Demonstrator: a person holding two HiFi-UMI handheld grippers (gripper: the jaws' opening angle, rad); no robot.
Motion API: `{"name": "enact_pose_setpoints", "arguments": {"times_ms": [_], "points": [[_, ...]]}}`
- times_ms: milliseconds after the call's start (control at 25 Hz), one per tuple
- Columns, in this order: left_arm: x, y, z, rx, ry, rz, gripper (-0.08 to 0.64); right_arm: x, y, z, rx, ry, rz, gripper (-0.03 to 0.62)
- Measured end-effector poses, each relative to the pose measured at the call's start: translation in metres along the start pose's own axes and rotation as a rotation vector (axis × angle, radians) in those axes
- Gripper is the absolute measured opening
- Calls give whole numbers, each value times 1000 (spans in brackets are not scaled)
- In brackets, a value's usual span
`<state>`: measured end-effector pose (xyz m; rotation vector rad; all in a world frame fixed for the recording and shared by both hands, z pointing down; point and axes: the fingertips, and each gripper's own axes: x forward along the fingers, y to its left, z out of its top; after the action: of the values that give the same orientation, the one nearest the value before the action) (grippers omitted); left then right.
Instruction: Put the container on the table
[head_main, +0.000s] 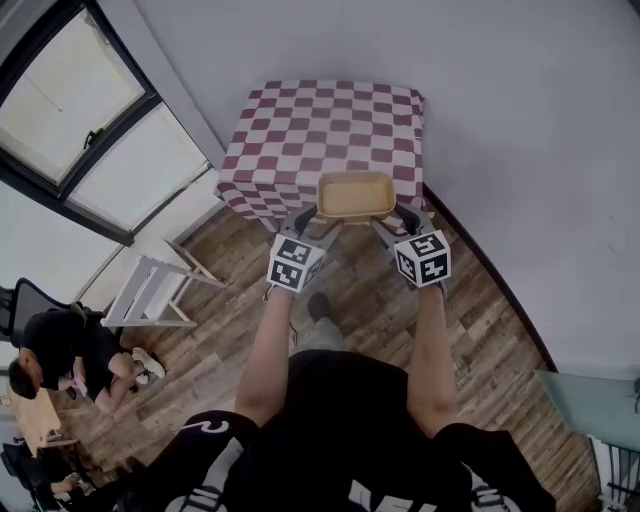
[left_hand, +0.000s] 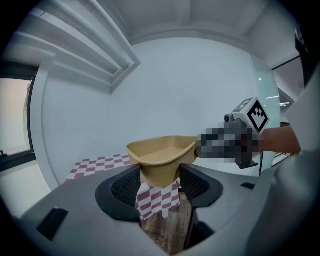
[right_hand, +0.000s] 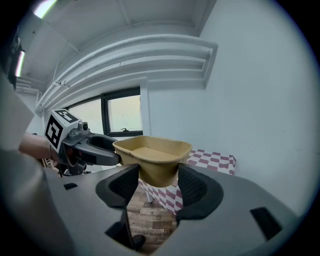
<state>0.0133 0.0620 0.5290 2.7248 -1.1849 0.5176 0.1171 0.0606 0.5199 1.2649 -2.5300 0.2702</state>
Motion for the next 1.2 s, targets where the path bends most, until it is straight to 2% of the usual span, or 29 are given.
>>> {"name": "enact_pose_setpoints", "arguments": {"times_ms": [240,600,1200], "points": [[19,43,15,-9,-20,6,258,42,-14,23,-19,8,2,261],[44,108,17,-28,-22,13,258,108,-26,44,-19,26,15,259],[61,199,0,-57,10,29,256,205,-22,56,-21,60,46,256]]}}
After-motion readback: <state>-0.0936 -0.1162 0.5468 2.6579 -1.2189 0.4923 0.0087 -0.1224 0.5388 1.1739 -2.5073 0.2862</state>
